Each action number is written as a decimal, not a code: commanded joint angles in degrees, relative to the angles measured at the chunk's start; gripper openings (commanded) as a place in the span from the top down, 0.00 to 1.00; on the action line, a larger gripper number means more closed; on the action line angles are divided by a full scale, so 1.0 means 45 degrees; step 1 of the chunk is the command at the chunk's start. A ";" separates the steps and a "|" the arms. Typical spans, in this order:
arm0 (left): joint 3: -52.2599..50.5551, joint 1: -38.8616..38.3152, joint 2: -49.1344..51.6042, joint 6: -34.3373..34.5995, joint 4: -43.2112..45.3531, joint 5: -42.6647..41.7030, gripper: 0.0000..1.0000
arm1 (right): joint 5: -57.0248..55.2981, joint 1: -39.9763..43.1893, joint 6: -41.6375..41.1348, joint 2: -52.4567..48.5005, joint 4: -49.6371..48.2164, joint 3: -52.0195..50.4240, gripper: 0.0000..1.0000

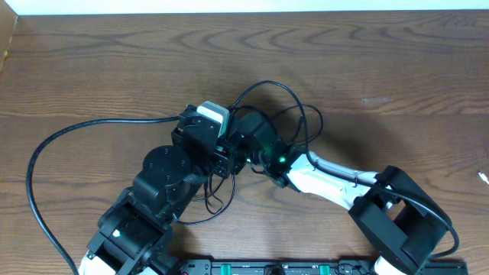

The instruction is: Untangle cables

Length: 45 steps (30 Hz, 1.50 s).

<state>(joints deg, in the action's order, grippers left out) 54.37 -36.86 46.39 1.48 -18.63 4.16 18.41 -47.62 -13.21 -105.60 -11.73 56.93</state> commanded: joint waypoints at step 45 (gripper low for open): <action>0.0423 0.0049 -0.0233 -0.0262 -0.2710 0.8670 0.92 | -0.5124 1.0501 0.0928 1.4979 1.0972 0.0753 0.99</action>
<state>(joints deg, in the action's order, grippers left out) 54.37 -36.86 45.95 -1.48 -29.61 36.56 7.22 -3.64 -4.56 -40.93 38.35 59.37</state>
